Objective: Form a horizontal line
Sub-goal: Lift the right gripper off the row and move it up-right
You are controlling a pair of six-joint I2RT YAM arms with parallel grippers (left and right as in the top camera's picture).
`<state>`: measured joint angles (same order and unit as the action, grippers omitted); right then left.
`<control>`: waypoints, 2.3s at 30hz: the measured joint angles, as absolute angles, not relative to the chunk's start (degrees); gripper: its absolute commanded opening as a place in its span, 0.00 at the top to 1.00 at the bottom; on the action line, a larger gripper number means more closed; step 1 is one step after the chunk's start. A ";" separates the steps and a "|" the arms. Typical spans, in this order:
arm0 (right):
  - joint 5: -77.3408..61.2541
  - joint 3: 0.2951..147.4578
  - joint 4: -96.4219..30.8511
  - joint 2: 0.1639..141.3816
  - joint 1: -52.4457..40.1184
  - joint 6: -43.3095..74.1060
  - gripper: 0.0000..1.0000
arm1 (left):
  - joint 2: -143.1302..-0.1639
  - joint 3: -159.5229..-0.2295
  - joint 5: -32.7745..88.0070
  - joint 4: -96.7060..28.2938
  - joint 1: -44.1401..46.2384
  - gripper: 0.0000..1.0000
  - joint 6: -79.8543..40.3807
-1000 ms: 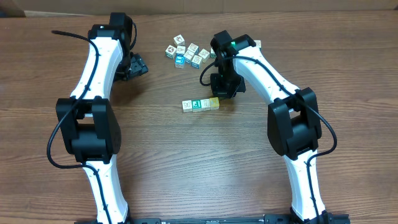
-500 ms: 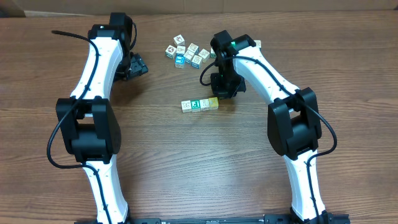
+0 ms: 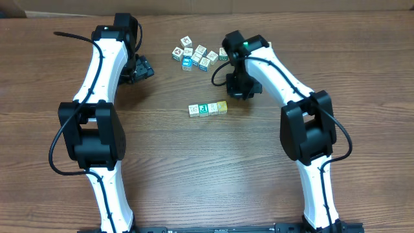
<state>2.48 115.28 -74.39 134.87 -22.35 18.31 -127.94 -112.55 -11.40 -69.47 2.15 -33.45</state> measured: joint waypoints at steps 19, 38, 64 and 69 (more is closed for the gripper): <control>3.40 115.28 -77.28 134.87 -14.76 19.57 0.96 | -127.94 -112.55 -11.40 -69.47 2.15 0.00 -33.45; -1.74 115.28 -75.24 134.85 -16.25 20.93 0.07 | -127.94 -112.55 -11.40 -69.47 2.15 0.00 -33.45; 0.89 115.28 -73.63 130.26 -14.98 22.41 0.95 | -127.94 -112.60 -9.58 -65.10 2.15 0.01 -33.45; 1.65 115.28 -73.63 130.26 -13.61 22.28 0.95 | -127.94 -112.64 -3.07 -69.56 2.26 0.96 -32.38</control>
<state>1.65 115.28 -73.63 130.26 -13.61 22.28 -127.94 -112.64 -3.07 -69.56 2.26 -32.38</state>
